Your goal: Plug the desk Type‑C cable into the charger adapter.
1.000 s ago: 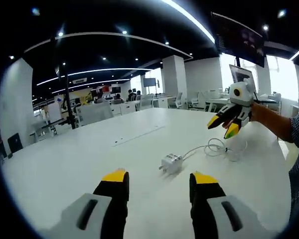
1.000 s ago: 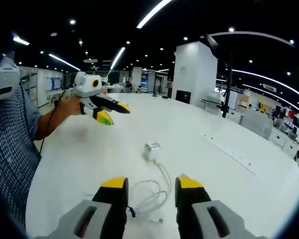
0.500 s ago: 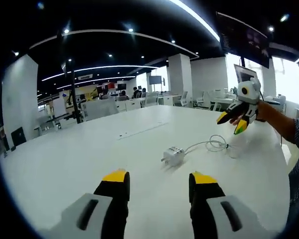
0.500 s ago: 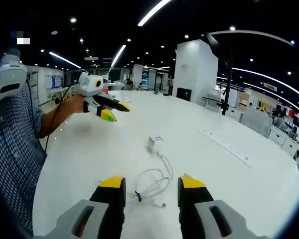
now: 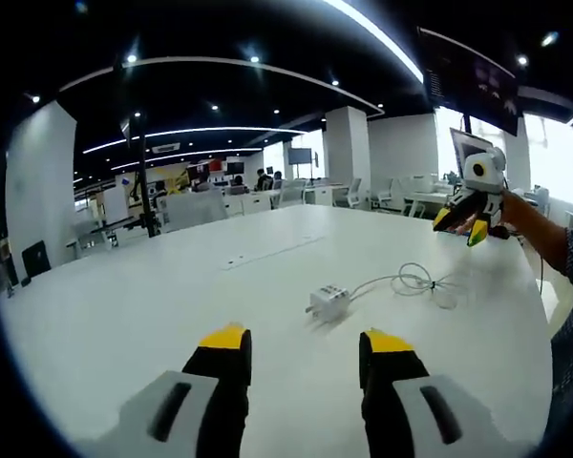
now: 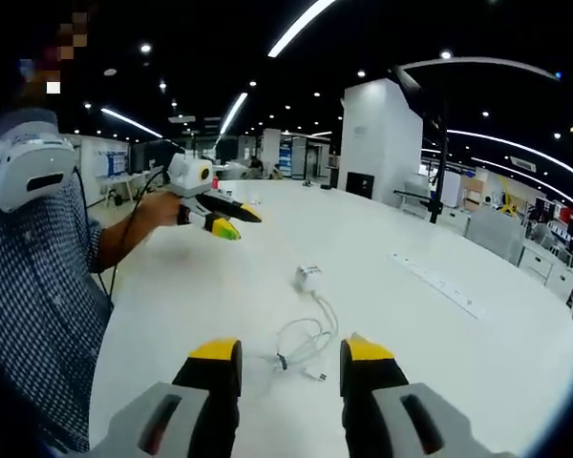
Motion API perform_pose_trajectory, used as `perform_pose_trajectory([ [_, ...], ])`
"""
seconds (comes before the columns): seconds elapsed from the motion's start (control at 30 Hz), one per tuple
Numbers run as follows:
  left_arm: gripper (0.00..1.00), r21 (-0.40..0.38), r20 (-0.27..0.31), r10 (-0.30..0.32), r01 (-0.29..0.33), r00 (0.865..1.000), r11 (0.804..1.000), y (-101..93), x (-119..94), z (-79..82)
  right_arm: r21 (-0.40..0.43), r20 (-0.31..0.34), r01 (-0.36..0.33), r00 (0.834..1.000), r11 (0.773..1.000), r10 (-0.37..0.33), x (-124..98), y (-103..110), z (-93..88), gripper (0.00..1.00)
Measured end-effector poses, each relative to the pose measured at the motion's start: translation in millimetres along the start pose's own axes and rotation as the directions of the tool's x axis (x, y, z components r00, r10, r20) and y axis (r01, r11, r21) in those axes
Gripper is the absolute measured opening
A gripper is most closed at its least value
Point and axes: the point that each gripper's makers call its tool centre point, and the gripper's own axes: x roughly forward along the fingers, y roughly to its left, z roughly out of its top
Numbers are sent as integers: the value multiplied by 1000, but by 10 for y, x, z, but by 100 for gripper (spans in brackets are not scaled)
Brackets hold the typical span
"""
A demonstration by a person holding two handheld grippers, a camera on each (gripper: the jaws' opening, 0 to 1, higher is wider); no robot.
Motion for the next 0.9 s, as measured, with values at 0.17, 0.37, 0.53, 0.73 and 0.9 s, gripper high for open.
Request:
perform_pose_trajectory([
  [0.17, 47, 5, -3, 7, -7, 1000, 1000, -25, -79, 8, -2, -3, 16, 1000, 1000, -16, -109, -12, -26, 43],
  [0.37, 48, 15, -14, 29, -29, 999, 999, -10, -246, -23, -3, -18, 41, 999, 999, -41, -202, -26, -104, 44],
  [0.53, 49, 20, -21, 43, -43, 999, 999, -7, -387, -68, 3, -10, 49, 999, 999, -49, -240, 12, -137, 44],
  [0.73, 49, 7, -24, 46, -46, 999, 999, -3, -420, -104, 14, -8, 48, 999, 999, -48, -204, 21, -180, 44],
  [0.9, 49, -41, -38, 77, -78, 996, 996, -13, -463, -162, 37, 7, 55, 998, 998, -55, -232, 30, -156, 44],
])
